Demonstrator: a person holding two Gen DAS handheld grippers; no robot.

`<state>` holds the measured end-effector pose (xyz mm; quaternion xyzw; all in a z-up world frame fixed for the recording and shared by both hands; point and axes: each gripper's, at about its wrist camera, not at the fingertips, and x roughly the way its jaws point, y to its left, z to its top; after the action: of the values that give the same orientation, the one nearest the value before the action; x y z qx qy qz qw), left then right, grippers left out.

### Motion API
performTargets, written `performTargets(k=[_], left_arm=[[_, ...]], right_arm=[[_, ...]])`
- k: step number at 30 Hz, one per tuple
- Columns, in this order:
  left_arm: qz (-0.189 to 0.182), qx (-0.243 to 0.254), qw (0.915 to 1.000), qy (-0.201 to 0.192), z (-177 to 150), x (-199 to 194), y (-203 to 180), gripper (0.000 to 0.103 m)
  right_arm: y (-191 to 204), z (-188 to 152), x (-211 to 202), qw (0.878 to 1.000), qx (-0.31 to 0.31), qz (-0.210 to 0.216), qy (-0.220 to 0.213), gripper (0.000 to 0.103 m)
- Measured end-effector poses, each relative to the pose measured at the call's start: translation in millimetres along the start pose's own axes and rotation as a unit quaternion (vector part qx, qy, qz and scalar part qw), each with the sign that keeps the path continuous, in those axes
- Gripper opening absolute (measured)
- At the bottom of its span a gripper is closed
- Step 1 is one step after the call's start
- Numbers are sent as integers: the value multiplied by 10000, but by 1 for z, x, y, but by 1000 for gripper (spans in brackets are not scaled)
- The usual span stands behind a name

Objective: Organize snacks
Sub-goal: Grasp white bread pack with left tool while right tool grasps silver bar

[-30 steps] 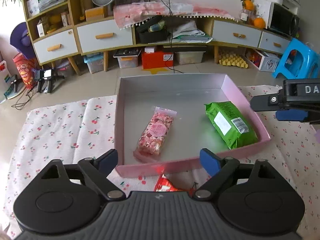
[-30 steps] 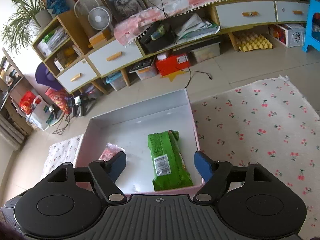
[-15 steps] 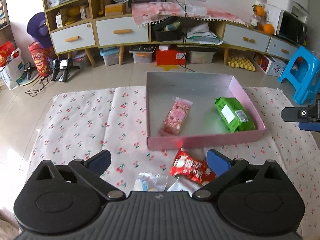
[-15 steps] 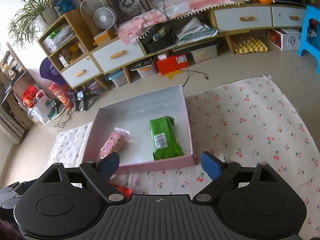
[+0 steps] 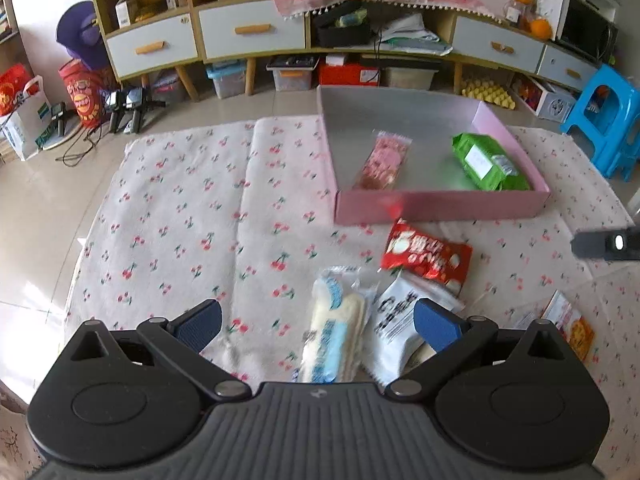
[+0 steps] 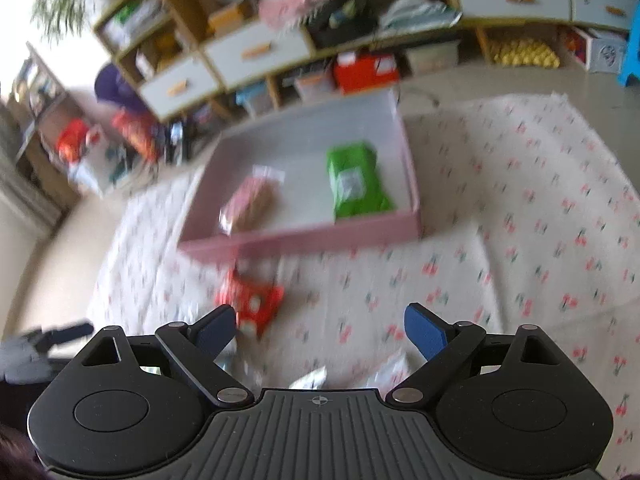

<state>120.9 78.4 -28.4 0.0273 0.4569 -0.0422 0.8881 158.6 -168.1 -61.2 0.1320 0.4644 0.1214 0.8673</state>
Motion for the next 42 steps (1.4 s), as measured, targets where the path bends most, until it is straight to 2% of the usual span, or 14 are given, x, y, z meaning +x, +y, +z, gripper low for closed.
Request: performTargets(k=[8,15,20,25,28,31,35,39,42], left_arm=[[94,111,9999,-58,-21,5,20,102],[10,397,9990,-201,-42,12,25,102],[-254,259,9987,-359,-50,16,33,101],[-526,107,9977,-425,-53,21,35,93],[-669,49,9969,-408,-52,22,34,88],[-776,-2,9962,-393,-51,22,31,87],[-826,24,9959,-379,-51,24,23,81],[-809,-26,9962,-330,-50,26,18,73],[-818,-136,9961,-288,-51,26,17,67]], right_arm=[[21,-37,20,9969,196,197,733,93],[45,-62,9,9985,-182,258,438,93],[59,-76,9,9978,-272,493,337,93],[75,-88,10,9951,-458,834,262,93],[81,-93,13,9942,-515,890,324,92],[83,-98,19,9938,-450,912,453,92],[85,-105,29,9926,-440,922,652,85],[86,-110,40,9904,-369,1002,877,73],[88,-113,41,9901,-445,1051,820,69]])
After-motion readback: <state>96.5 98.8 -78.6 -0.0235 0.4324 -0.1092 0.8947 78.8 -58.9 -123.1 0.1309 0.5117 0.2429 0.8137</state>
